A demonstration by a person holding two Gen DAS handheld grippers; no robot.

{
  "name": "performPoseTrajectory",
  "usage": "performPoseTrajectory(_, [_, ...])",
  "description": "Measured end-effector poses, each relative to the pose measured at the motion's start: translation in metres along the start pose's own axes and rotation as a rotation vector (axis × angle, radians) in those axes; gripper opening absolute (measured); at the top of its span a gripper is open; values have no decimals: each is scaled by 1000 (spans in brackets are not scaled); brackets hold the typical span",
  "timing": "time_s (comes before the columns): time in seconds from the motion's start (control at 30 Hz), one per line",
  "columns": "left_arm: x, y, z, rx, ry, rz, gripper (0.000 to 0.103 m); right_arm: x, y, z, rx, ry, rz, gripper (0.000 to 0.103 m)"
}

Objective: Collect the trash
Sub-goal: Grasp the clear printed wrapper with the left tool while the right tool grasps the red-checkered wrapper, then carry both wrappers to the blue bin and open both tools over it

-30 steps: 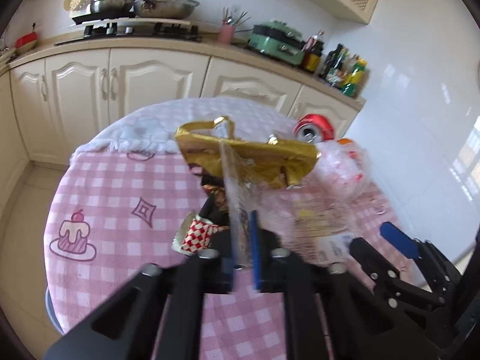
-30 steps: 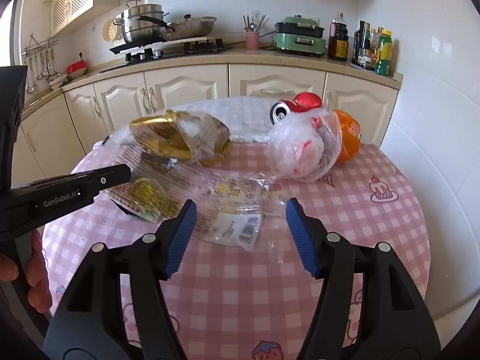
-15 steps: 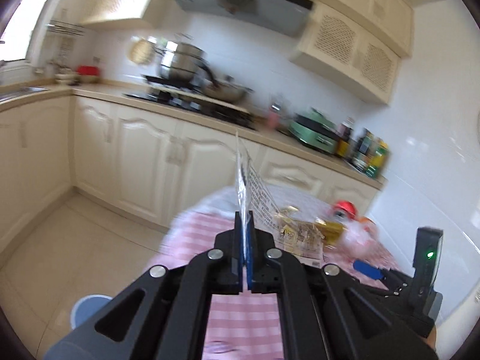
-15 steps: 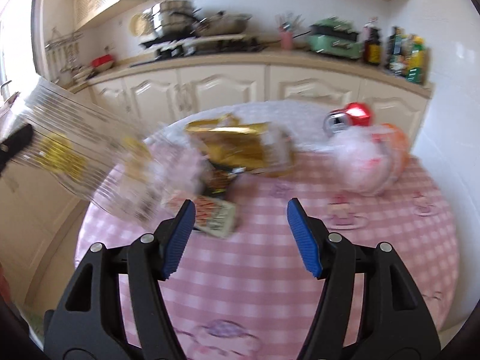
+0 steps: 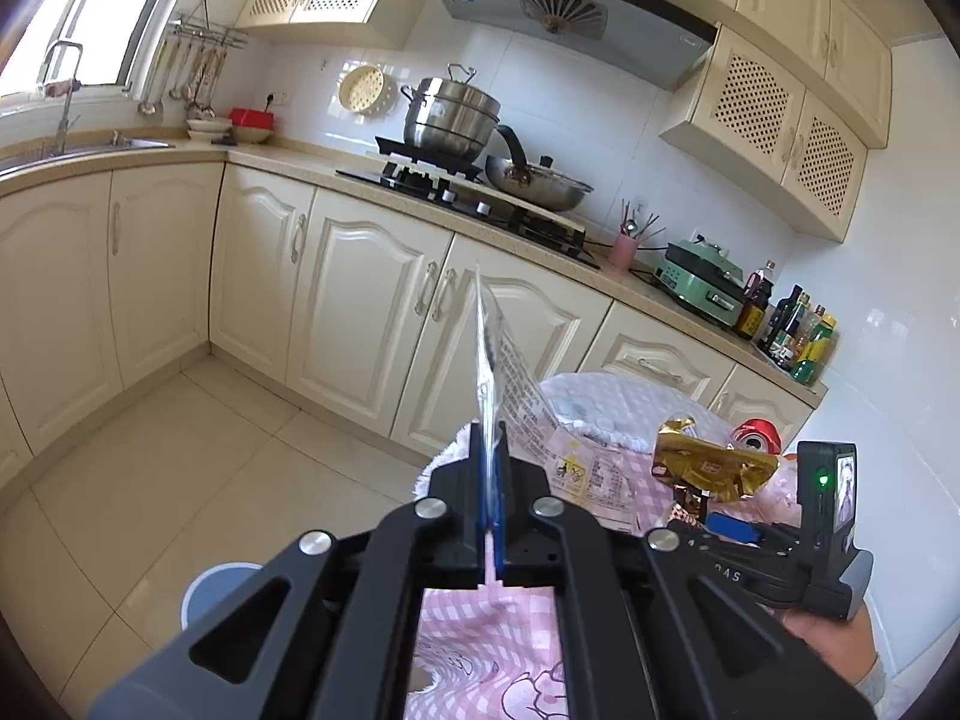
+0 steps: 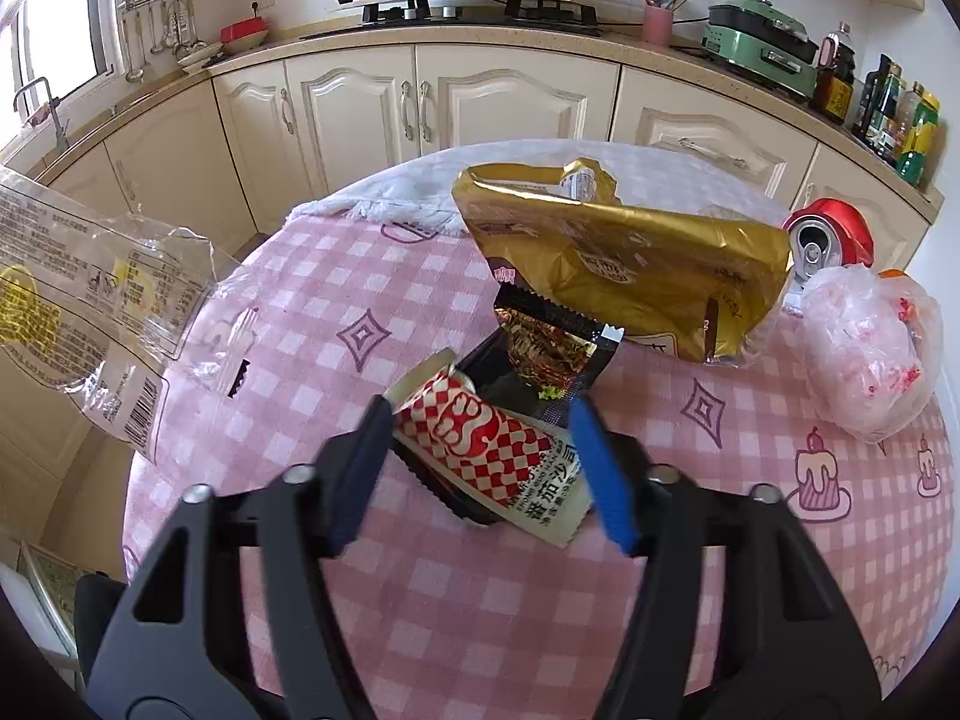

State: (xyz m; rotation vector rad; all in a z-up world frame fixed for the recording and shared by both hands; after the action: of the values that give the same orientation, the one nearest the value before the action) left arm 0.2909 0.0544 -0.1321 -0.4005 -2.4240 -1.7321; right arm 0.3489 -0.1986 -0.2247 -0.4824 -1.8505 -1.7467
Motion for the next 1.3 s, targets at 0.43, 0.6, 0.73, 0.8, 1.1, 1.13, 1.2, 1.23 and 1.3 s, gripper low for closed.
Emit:
performPoseTrajectory(0.43, [-1, -10, 3, 28, -33, 39, 1, 16, -7, 7, 103, -57, -30, 2])
performPoseTrajectory(0.6, [6, -10, 2, 31, -46, 37, 1, 26, -6, 9, 74, -14, -48, 0])
performPoseTrajectory(0.73, [10, -12, 2, 22, -47, 44, 1, 25, -1, 10, 112, -45, -42, 2])
performPoseTrajectory(0.8, [11, -14, 2, 13, -45, 48, 1, 20, 0, 9, 112, -53, -30, 2])
performPoseTrajectory(1.1, [4, -25, -3, -27, -45, 87, 1, 8, -5, 4, 82, -37, 2, 42])
performPoseTrajectory(1.13, [3, -27, -4, -30, -46, 90, 1, 5, -7, 3, 73, -30, 20, 32])
performPoseTrajectory(1.2, [1, -29, -5, -31, -47, 95, 1, 3, -8, 2, 72, -28, 28, 31])
performPoseTrajectory(1.23, [0, -29, -5, -31, -49, 97, 1, 2, -8, 3, 86, -35, 31, 29])
performPoseTrajectory(1.3, [-1, -31, -5, -33, -49, 98, 1, 5, -9, 7, 108, -42, 18, 18])
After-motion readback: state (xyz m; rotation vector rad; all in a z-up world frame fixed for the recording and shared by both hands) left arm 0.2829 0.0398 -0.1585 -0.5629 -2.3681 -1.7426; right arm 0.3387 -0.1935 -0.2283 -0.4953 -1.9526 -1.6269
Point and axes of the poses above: each gripper's, at about its wrist camera, not at the fingertips, and x roughly against the way its jaws point, z to its left, y to its top, the point moved 6 cm from there along -x, roughly the way its jaws point, and after that the axes turned 10 degrees about -z, right-handed, at the moved point
